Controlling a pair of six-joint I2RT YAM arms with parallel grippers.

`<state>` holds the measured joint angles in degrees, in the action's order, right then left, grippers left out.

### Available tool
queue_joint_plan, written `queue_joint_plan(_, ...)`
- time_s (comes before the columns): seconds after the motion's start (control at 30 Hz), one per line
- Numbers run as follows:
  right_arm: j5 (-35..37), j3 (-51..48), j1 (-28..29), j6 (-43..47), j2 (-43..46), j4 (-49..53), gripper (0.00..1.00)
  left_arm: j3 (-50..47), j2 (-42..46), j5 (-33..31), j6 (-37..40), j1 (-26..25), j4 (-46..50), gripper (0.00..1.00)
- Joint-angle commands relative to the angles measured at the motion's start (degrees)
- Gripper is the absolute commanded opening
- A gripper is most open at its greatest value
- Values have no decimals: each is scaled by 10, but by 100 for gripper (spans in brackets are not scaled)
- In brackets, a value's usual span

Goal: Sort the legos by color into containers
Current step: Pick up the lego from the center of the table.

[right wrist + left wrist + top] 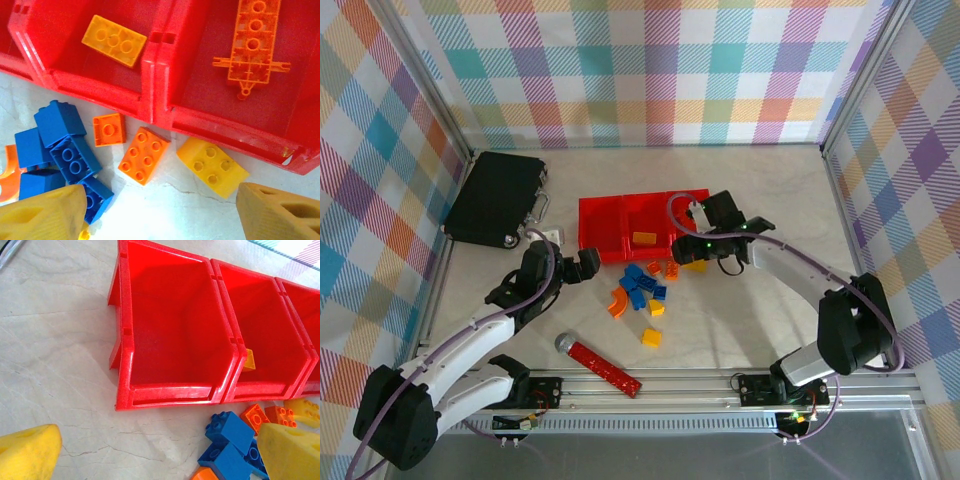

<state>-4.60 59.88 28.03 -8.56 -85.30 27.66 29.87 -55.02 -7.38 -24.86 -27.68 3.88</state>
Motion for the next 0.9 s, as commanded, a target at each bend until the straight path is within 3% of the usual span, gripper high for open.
queue_joint_plan(0.0, -64, 5, -23, 1, -32, 9, 80, 0, 6, 7, -10, -5, -19, 100)
queue_joint_plan(0.87, -70, 54, -54, 16, -151, 5, 82, 5, 15, 5, -16, -5, 3, 100)
